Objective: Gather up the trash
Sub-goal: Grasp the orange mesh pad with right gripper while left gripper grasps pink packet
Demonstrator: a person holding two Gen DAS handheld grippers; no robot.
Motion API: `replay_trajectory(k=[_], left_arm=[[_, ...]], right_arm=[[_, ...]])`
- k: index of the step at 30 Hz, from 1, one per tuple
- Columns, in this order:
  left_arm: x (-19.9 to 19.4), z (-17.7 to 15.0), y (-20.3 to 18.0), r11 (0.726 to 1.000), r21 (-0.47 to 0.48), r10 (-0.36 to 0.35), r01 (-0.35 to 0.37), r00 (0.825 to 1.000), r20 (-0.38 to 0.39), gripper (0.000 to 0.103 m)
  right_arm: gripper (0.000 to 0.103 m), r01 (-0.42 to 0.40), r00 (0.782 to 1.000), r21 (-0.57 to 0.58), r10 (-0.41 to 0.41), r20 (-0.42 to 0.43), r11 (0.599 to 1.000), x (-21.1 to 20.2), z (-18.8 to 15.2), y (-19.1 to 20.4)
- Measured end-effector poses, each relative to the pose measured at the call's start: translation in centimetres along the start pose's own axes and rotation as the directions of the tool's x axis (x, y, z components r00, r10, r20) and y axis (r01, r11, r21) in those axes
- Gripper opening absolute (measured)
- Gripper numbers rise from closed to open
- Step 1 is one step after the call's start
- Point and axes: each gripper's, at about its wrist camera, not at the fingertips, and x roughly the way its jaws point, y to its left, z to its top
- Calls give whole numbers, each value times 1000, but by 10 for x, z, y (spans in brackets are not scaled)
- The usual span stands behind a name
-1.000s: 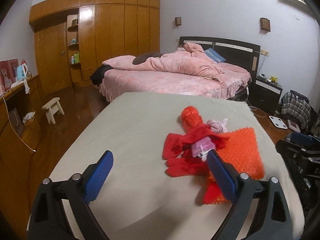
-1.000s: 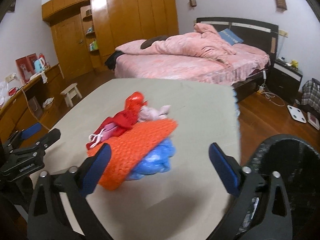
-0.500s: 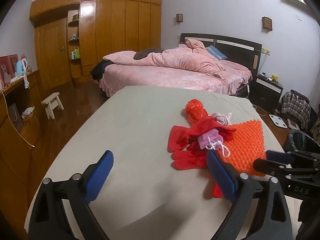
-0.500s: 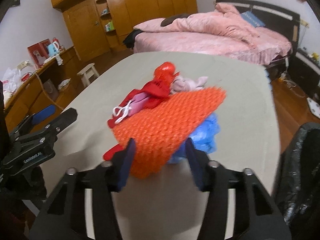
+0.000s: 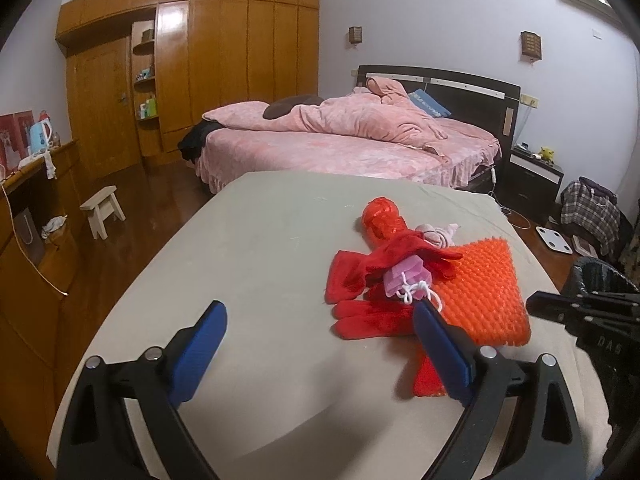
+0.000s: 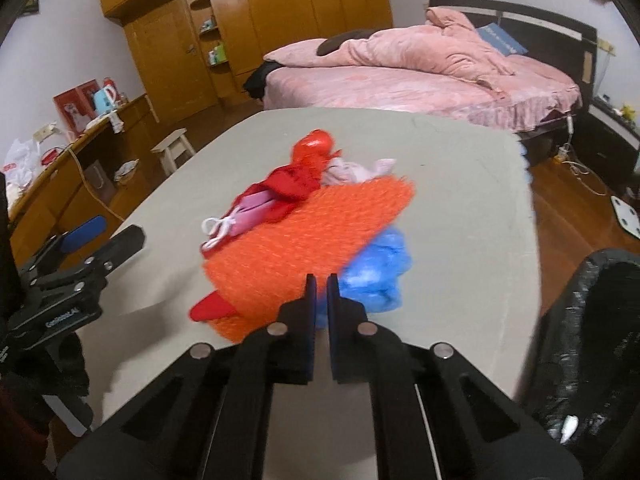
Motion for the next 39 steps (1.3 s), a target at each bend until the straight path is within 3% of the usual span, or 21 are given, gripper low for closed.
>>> replay_trajectory(k=[6,8,11,16,21,22,32,39], left_arm=[[0,0,0,1000,1,2,-2,1000,4,92],[-2,0,1,1000,4,8,-8,1000,9,92],[-1,0,4,1000,-4,10,-10,1000,13,92],[1,-1,6,1000,-18,12,-12,1000,6,92],[3,-1,9,1000,-24,13,-13,1000,1,92],[3,-1,9,1000,-23,13,-13,1000,2,92],[5,-2,1,1000,-9,-8,8,1000,-3,92],[15,7,-12,999,-13,-42,42,999,-1,92]], right_arm=[[16,-23,1000,15,23,-6,1000,-5,2,-3],[38,-33,999,18,33,-5,999,-6,3,1],[52,-28,1000,16,28,-5,999,-4,4,8],[51,-42,998,53,45,-46,998,12,4,8],[24,-120,987,121,132,-91,985,25,0,5],[14,-127,986,125,139,-89,984,24,0,3],[12,-34,999,74,37,-30,997,-1,9,-18],[12,4,1000,107,-4,4,994,-14,15,-43]])
